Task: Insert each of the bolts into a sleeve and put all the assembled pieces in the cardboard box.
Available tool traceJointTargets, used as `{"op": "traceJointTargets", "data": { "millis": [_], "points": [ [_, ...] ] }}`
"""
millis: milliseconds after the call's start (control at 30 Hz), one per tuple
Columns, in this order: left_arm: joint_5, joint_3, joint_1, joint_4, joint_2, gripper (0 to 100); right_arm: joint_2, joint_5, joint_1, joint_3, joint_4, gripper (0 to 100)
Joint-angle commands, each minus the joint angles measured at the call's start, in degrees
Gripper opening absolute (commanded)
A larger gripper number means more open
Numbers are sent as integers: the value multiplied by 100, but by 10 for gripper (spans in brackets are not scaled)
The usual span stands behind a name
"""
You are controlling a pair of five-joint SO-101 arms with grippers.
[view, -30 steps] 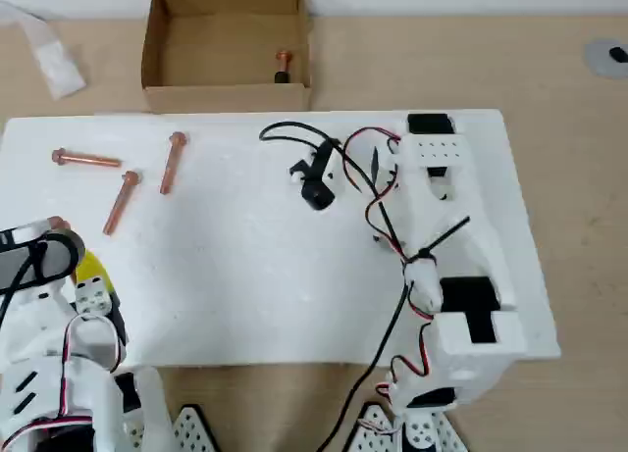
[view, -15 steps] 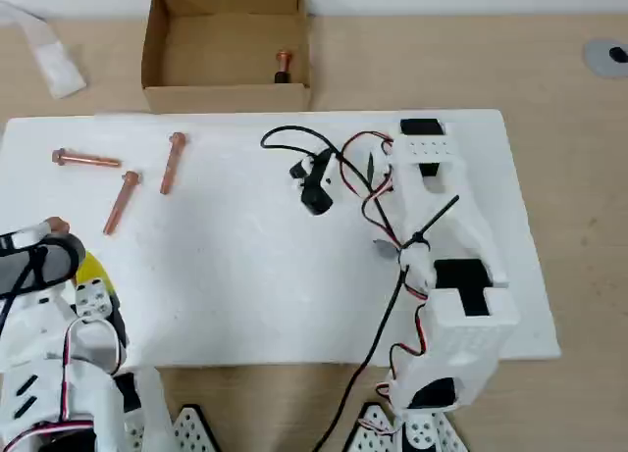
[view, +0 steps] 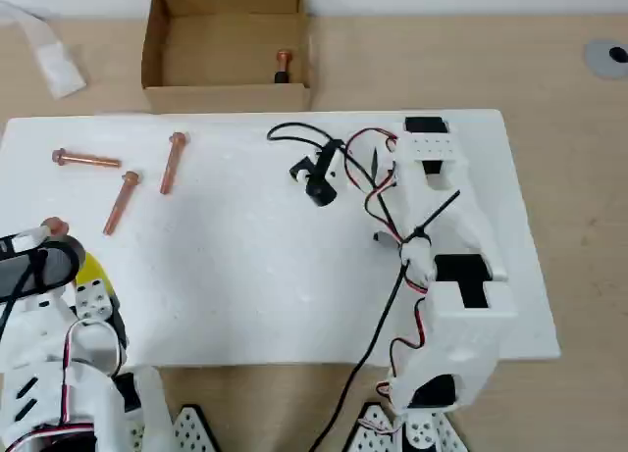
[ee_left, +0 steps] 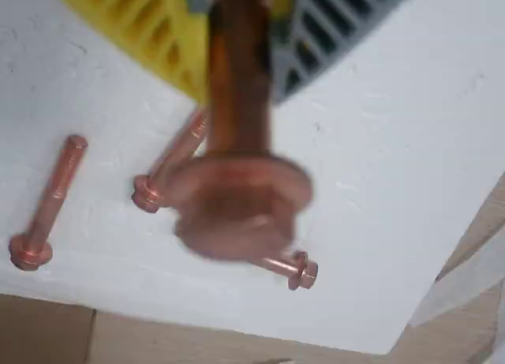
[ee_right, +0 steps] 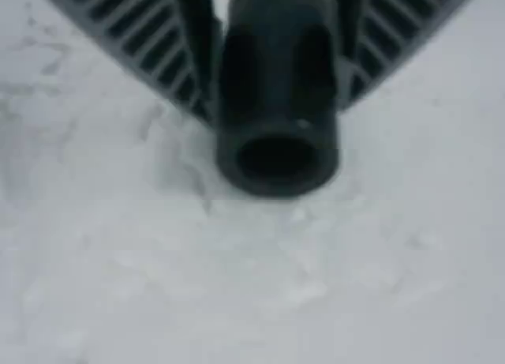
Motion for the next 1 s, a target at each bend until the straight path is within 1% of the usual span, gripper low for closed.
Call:
{"op": "traceJointTargets", "data": {
  "millis": [0,200,300,467,567,633,700,867,967],
  "points": [
    [-44,-352,70,18,-22,6,418,-185,-13,110,62,12],
    [-44,-352,53,18,-22,6,391,-563,-31,101,88,10],
    [-44,-352,70,0,-31,6,48,-905,-171,119,123,10],
    [-44,-360,79,-35,-40,6,-1516,-1442,-796,110,396,10],
    [-44,-334,44,-255,-40,6,-2747,-1837,-1279,110,466,10],
    [-44,-308,44,-475,-40,6,-3486,-2224,-1552,119,475,10],
    [-44,-299,44,-686,-40,6,-4110,-2769,-1727,119,466,10],
    [-35,-290,88,-879,-31,6,-5226,-4712,-2044,145,466,10],
    [-35,-290,88,-888,-22,6,-5780,-5240,-2079,198,343,10]
  ]
}}
